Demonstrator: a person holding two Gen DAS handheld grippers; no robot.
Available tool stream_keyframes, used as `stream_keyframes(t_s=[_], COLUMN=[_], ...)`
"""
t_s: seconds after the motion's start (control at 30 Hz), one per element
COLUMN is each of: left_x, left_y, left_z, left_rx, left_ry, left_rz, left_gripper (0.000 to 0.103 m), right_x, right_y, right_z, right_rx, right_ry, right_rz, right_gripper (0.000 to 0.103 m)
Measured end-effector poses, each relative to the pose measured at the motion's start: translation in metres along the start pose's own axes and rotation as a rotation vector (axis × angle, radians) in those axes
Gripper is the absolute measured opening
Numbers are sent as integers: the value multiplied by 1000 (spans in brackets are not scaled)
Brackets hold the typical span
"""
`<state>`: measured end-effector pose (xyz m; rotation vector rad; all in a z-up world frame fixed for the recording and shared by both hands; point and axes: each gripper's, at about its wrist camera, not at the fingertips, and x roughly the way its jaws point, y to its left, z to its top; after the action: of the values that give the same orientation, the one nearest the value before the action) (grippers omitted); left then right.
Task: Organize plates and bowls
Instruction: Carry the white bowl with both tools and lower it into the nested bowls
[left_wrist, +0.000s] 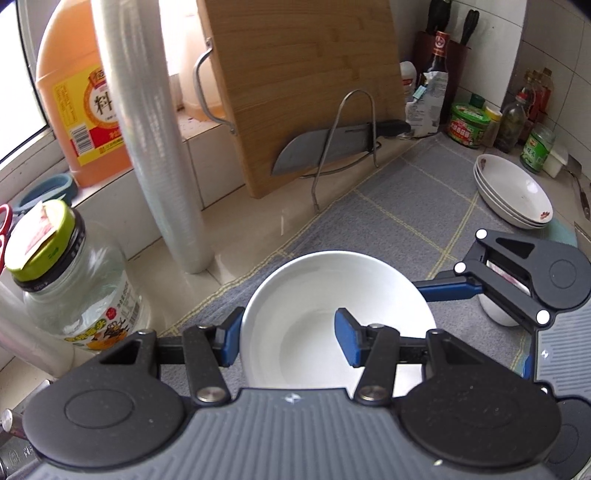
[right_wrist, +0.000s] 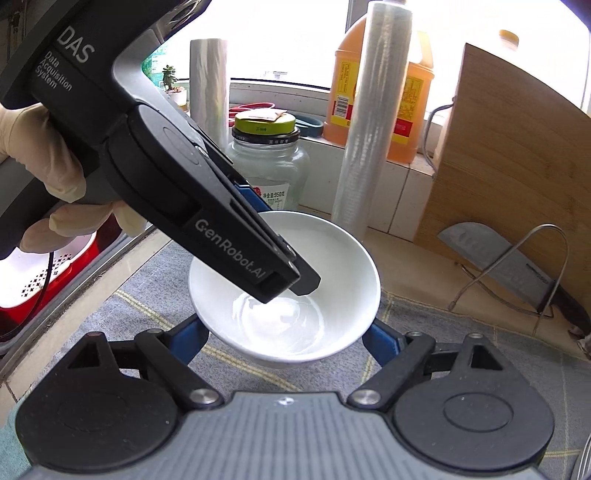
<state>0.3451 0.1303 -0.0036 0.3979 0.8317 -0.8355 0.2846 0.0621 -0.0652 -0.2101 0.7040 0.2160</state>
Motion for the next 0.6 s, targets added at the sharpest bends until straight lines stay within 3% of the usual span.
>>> stream_keyframes(t_s=[0.6], left_x=[6], left_y=[-139], left_z=[58], left_rx=[217], left_ry=[-56], left_rz=[-192], left_gripper=[51], right_x=[-106], right_y=[-58], right_z=[-65], right_rx=[132], right_ry=[6], right_rz=[-273], right_gripper=[92])
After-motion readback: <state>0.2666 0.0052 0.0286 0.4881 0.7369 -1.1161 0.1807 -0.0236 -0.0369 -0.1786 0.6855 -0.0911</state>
